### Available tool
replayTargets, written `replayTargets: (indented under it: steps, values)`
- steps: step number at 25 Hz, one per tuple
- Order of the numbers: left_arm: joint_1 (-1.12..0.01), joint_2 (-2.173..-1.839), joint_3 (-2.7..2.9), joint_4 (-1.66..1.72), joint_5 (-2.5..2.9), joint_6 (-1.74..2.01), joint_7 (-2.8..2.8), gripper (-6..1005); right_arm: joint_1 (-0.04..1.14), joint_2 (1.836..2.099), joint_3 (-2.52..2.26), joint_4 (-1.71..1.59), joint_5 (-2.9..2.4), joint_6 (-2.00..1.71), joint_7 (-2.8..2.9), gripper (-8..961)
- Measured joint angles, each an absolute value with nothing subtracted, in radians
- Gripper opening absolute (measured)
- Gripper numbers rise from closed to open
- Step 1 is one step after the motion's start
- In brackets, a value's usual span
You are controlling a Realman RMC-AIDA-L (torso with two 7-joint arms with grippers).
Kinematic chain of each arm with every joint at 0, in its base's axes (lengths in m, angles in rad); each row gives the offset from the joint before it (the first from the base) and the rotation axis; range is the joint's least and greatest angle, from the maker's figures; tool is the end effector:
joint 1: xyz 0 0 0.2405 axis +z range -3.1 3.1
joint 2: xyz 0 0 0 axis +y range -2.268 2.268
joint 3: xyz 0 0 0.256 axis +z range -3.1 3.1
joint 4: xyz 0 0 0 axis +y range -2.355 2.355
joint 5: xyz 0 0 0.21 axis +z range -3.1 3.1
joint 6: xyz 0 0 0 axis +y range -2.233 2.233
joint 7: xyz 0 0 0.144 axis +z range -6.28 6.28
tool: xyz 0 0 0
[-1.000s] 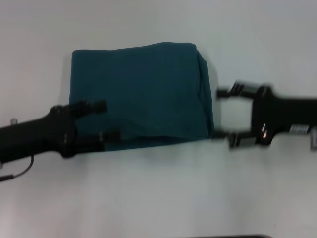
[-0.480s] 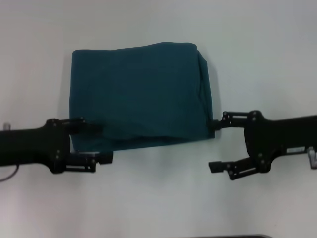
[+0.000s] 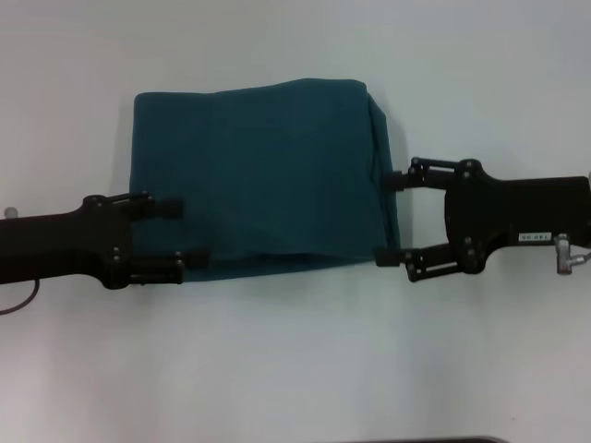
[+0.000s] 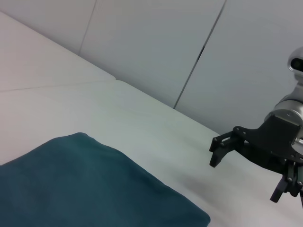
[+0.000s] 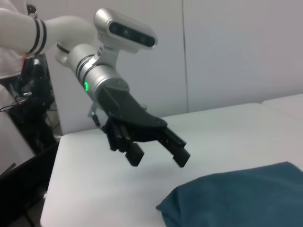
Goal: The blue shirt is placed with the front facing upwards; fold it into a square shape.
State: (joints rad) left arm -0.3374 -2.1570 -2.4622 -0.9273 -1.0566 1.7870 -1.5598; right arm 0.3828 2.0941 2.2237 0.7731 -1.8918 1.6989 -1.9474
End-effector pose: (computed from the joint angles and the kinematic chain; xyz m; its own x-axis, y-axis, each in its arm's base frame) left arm -0.2777 0.2661 0.0107 0.7381 0.4874 0.4665 0.5518 -0.8340 -0.0018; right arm 0.2590 0.2800 -0.0115 0.8671 -0.1456 -0.4763 -0.2064 -0.9754 -0.0777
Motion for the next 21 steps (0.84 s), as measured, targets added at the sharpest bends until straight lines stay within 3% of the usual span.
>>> replayTargets:
  steps: [21]
  values:
    - [-0.356, -2.155, -2.454, -0.935, -1.057, 1.773, -1.557, 905, 0.392, 2.094, 2.226, 0.752, -1.869, 1.637, -1.971, 947]
